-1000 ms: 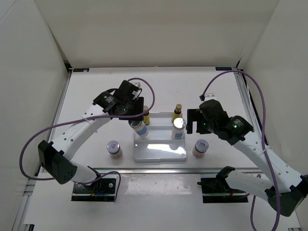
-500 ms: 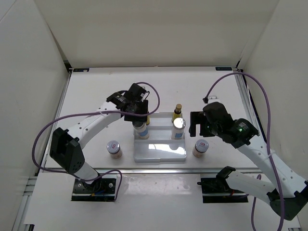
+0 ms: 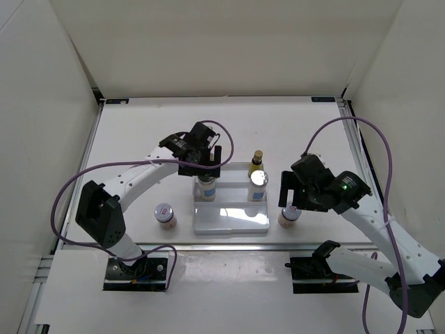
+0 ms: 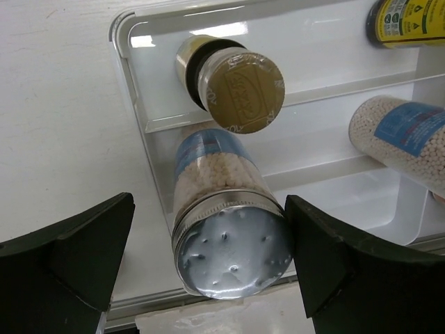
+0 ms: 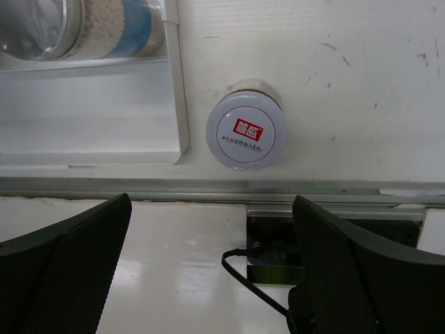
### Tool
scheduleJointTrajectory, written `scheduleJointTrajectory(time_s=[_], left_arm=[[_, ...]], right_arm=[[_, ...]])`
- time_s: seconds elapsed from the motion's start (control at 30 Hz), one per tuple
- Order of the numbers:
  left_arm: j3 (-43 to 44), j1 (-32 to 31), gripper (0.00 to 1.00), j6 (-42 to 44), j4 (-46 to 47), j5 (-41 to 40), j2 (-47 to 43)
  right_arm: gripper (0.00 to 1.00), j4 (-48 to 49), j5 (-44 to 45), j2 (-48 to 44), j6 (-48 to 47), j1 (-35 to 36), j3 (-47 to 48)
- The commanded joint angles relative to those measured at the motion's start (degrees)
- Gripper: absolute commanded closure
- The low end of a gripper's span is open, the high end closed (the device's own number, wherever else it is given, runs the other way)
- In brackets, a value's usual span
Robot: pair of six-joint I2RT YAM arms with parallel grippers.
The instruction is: Organize the condiment bottles
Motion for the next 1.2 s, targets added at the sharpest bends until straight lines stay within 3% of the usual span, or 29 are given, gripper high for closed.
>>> scheduleJointTrajectory(time_s=[0.0, 0.23, 0.4, 0.47, 0.67, 0.9, 1.0, 1.17], left_arm=[[2.1, -0.1, 0.00, -0.4, -1.0, -2.1, -3.8], [3.5, -0.7, 0.00, -0.4, -3.1, -9.1, -18.3], [-3.7, -0.7, 0.00, -1.5, -3.9, -20.6, -30.0], [-6.6, 1.3, 0.00, -1.0, -4.6, -20.6, -32.3], [-9.1, 3.9, 0.00, -0.4, -9.2, -22.5, -31.4], [-6.0, 5.9, 0.00, -1.6, -11.0, -23.3, -26.4], [-6.0, 7.6, 0.02, -1.6, -11.0, -22.8, -28.8], [-7.7, 8.2, 0.02, -2.1, -10.5, -24.0, -35.4]], right_arm=[[0.00, -2.2, 0.7, -1.3, 6.5, -0.1, -1.4], [0.00, -1.1, 2.1, 1.5, 12.0, -0.1, -6.7], [0.00, 2.0, 4.1, 3.9, 14.9, -0.1, -9.6], [0.00, 3.5, 4.6, 4.8, 14.9, -0.6, -10.3], [0.00, 9.0, 1.6, 9.2, 12.8, -3.9, -13.1], [0.04, 14.4, -0.8, 12.1, 10.1, -7.3, -14.3], [0.14, 15.0, -1.8, 12.1, 10.1, -7.8, -14.3], [0.41, 13.5, -1.8, 10.9, 12.1, -7.8, -14.3]])
